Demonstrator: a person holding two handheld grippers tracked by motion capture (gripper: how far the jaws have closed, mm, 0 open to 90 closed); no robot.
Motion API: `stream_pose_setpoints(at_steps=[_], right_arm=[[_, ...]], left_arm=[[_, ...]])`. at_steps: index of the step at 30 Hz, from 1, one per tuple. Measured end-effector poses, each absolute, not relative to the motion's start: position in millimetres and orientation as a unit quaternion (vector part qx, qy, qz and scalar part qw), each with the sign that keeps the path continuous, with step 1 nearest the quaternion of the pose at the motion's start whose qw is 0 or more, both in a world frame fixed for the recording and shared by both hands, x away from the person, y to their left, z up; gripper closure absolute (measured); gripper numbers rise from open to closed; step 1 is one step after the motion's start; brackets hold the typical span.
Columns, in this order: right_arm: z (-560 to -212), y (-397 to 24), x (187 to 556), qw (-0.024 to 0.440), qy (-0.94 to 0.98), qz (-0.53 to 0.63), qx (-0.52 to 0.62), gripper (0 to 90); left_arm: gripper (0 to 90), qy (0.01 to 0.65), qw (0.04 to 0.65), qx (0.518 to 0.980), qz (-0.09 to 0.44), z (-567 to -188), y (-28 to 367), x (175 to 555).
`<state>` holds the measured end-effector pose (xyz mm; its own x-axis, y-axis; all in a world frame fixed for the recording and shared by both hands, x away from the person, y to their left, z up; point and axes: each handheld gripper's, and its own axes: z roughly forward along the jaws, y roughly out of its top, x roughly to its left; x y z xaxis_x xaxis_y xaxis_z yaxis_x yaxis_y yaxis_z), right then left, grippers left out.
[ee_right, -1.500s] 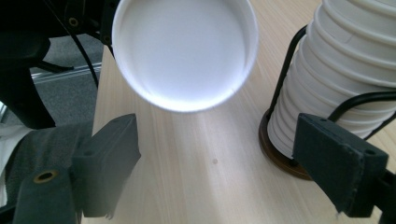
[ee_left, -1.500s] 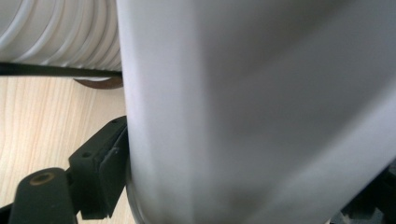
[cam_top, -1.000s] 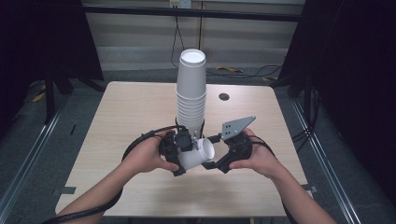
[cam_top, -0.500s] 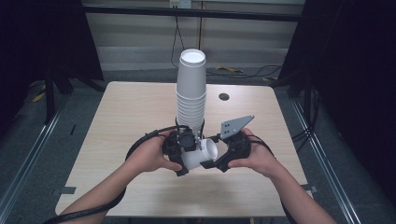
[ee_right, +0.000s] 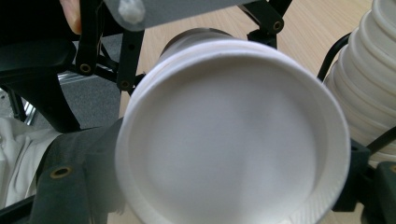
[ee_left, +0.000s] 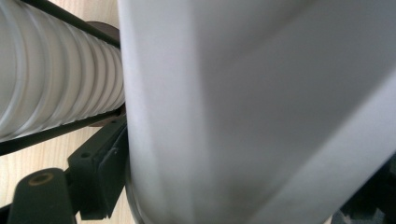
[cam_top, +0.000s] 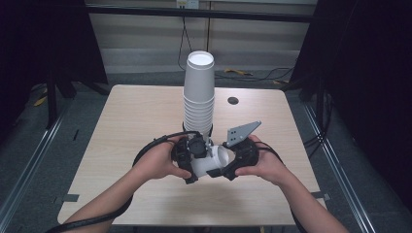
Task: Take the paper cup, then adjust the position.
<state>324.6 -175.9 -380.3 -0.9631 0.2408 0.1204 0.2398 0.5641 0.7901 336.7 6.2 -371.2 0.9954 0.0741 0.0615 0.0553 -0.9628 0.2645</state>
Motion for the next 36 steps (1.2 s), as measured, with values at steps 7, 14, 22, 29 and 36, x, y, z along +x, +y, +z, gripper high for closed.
stream_pose_setpoints(at_steps=[7, 14, 22, 29, 36], right_arm=[[-381.6, -175.1, 324.2, -0.001, 0.884, 0.449, 0.134, 21.3], [-380.7, -173.8, 324.2, -0.003, 0.884, 0.448, 0.135, 21.1], [-381.6, -173.8, 324.3, -0.005, 0.884, 0.449, 0.133, 21.2], [-381.8, -174.4, 324.7, -0.007, 0.882, 0.452, 0.136, 20.5], [-382.5, -174.9, 323.4, -0.001, 0.883, 0.449, 0.136, 21.7]], left_arm=[[13.8, 0.027, 0.128, 0.991, 0.034, -372.5, 4.6, 335.3], [13.8, 0.025, 0.128, 0.991, 0.036, -371.8, 5.3, 334.8], [13.8, 0.026, 0.125, 0.991, 0.032, -372.3, 4.0, 334.6], [13.8, 0.023, 0.122, 0.992, 0.031, -372.3, 2.4, 334.7], [13.8, 0.02, 0.118, 0.992, 0.034, -373.2, -0.4, 334.6]])
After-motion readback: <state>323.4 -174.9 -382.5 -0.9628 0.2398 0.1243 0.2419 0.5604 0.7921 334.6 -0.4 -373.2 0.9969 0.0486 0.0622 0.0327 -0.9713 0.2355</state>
